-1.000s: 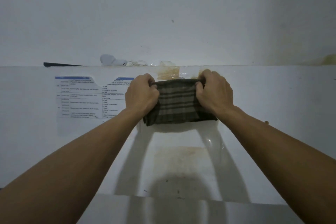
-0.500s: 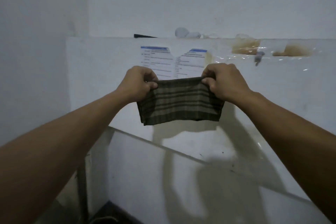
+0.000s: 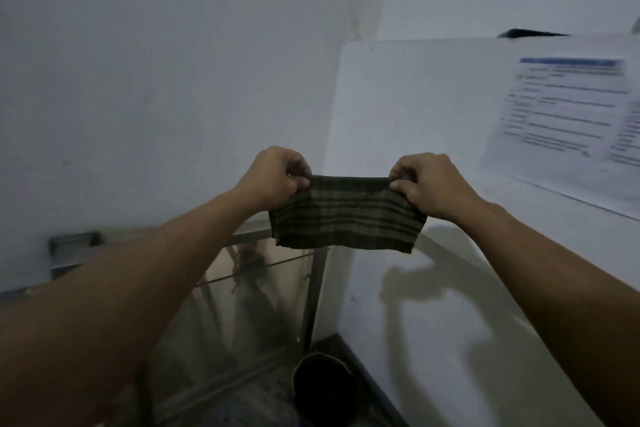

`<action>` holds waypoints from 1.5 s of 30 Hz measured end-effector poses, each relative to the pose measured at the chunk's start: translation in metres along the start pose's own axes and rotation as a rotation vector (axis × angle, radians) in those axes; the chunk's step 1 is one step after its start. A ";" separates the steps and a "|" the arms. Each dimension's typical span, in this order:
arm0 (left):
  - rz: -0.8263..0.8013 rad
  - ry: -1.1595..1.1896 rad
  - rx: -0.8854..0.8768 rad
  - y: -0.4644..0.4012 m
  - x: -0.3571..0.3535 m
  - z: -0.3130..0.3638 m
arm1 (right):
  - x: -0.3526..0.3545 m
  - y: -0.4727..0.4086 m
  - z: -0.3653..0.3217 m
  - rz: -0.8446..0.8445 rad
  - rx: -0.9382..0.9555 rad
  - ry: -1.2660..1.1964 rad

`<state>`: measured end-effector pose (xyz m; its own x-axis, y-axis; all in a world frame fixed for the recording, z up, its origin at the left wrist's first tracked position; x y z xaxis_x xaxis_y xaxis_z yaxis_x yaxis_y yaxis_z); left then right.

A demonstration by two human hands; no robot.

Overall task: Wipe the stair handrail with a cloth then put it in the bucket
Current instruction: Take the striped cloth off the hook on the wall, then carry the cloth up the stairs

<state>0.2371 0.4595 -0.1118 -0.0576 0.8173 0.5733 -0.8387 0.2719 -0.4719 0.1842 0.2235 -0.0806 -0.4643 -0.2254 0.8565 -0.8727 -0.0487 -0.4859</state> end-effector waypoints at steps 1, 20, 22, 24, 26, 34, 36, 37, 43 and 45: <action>0.019 -0.012 0.031 0.006 0.013 -0.018 | -0.017 -0.009 -0.015 -0.022 0.036 -0.023; 0.489 -0.373 0.692 0.175 0.247 -0.236 | -0.269 -0.122 -0.363 -0.399 0.766 -0.429; 0.560 -0.429 0.754 0.196 0.268 -0.240 | -0.280 -0.125 -0.401 -0.428 0.840 -0.477; 0.633 -0.476 0.810 0.220 0.287 -0.239 | -0.286 -0.122 -0.440 -0.448 0.925 -0.528; 0.693 -0.524 0.854 0.244 0.304 -0.234 | -0.290 -0.115 -0.477 -0.464 0.995 -0.568; 0.942 -0.629 1.021 0.359 0.369 -0.196 | -0.281 -0.048 -0.630 -0.547 1.292 -0.706; 0.986 -0.666 1.073 0.390 0.382 -0.188 | -0.278 -0.025 -0.669 -0.556 1.343 -0.742; 1.002 -0.684 1.101 0.405 0.389 -0.184 | -0.276 -0.012 -0.687 -0.565 1.364 -0.760; 1.098 -0.718 1.204 0.501 0.445 -0.172 | -0.262 0.060 -0.794 -0.583 1.511 -0.803; 1.125 -0.734 1.213 0.530 0.468 -0.167 | -0.254 0.081 -0.832 -0.595 1.538 -0.809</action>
<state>-0.1442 1.0715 -0.2055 -0.7352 -0.1281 0.6656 -0.1019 -0.9499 -0.2954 0.1059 1.0862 -0.1926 0.4026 -0.1824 0.8970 0.2364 -0.9260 -0.2943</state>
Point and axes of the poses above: each hand's wrist, its own y-axis away from the middle knuckle, its own x-axis out of the back of the hand, z = x × y, the point moved 4 cm from there along -y, towards the middle knuckle, and after that the axes turned 3 degrees about y, right-handed, at the moved point
